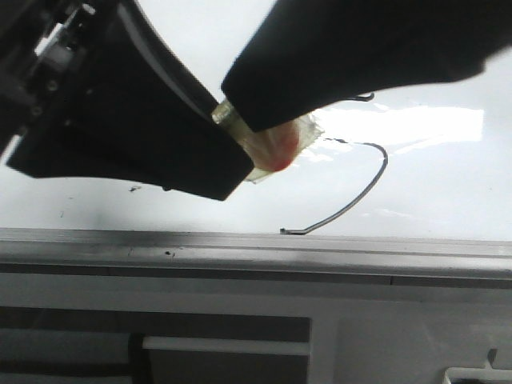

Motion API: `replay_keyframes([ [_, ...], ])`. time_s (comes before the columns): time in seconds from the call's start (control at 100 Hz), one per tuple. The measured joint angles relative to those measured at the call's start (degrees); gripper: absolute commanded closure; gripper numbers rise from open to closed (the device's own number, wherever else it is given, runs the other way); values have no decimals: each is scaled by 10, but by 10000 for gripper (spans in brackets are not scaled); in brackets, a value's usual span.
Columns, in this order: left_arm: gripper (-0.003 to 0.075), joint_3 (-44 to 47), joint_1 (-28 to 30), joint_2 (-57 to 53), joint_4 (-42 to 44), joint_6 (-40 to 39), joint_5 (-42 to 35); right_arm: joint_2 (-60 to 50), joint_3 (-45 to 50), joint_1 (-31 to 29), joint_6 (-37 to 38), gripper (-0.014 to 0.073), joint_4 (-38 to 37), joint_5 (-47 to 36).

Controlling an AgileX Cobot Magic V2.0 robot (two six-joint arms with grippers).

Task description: Write number 5 on whiteboard

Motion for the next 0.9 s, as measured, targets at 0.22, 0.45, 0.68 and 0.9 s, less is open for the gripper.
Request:
replay_keyframes([
  [0.22,740,0,-2,10,-11,19,12,0,0,0,0,664,4,-1],
  [0.45,741,0,-5,10,0,41,16,0,0,0,0,651,12,4],
  [0.68,741,0,-5,10,-8,36,21,0,-2,0,0,291,10,12],
  [0.9,741,0,-5,10,-45,-9,-27,-51,-21,0,0,148,-16,57],
])
